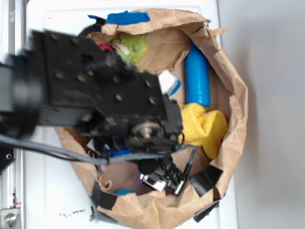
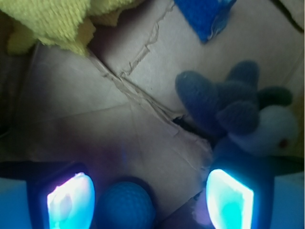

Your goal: Grab the blue ball.

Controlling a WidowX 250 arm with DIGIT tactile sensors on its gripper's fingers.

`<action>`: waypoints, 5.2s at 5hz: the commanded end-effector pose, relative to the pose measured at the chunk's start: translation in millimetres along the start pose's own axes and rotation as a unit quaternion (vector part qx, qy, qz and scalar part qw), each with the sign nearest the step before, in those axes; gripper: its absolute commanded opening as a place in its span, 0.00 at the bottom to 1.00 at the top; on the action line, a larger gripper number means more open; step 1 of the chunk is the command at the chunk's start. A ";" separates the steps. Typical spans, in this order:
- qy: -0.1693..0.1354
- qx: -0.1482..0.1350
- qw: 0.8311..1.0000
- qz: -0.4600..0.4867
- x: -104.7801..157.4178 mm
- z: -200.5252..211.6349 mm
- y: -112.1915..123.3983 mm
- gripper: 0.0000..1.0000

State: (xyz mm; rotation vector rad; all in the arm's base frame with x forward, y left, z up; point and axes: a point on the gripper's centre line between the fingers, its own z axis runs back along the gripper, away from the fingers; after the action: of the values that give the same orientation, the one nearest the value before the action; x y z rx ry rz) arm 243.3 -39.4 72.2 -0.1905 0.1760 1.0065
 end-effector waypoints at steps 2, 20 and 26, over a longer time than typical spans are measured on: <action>0.019 0.023 1.000 0.004 -13.6 -18.5 -2.6 1.00; 0.127 -0.155 0.980 -0.002 -22.2 -9.6 -26.3 1.00; 0.056 -0.212 0.975 -0.021 -10.5 -5.1 -45.5 1.00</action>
State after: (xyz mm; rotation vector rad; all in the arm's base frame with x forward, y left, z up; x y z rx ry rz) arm 278.3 -73.5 70.3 -0.6305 0.0817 0.9987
